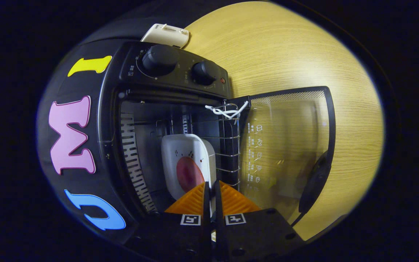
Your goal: Open the toaster oven, put the food inside, and close the toaster oven door.
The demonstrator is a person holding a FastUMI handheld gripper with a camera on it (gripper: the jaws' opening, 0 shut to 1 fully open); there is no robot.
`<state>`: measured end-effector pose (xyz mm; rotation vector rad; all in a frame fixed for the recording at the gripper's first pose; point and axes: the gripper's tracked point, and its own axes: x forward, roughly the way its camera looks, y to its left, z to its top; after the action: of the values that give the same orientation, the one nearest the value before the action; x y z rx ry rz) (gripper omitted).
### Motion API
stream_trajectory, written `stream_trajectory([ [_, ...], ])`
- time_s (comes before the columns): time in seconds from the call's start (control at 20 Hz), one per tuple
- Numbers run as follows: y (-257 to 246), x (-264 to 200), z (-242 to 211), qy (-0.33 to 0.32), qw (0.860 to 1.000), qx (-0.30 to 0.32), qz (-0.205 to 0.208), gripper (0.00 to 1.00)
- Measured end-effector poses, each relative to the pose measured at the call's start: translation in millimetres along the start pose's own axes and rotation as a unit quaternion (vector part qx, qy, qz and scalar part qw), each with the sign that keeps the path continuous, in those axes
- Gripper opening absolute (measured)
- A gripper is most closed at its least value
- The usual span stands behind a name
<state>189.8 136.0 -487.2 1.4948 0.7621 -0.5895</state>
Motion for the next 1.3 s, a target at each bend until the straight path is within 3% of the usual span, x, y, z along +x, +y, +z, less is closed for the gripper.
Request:
stream_trajectory([
  [0.05, 3.1, -6.0, -2.3, 0.005, 1.000, 0.007, 0.010, 0.13],
  [0.2, 4.3, -11.3, -7.4, 0.024, 1.000, 0.000, 0.019, 0.43],
  [0.25, 2.5, -13.6, -11.2, 0.031, 0.999, -0.006, 0.018, 0.65],
  [0.3, 0.1, -18.5, -12.6, 0.039, 0.999, -0.014, 0.017, 0.70],
  [0.35, -3.1, -24.7, -9.5, 0.043, 0.999, -0.023, 0.014, 0.86],
  [0.45, -9.1, -37.9, -16.2, 0.049, 0.998, -0.042, 0.010, 0.99],
  [0.65, 2.6, -76.4, -23.4, 0.078, 0.994, -0.059, 0.053, 0.99],
  [0.85, 10.0, -108.9, -15.7, 0.066, 0.979, -0.168, 0.098, 0.99],
  [1.0, 3.0, -127.4, -13.1, 0.055, 0.947, -0.289, 0.130, 0.99],
  [1.1, -13.0, -133.1, -8.0, 0.043, 0.918, -0.372, 0.129, 0.99],
  [1.3, -59.3, -130.3, 3.1, 0.017, 0.830, -0.552, 0.081, 0.99],
])
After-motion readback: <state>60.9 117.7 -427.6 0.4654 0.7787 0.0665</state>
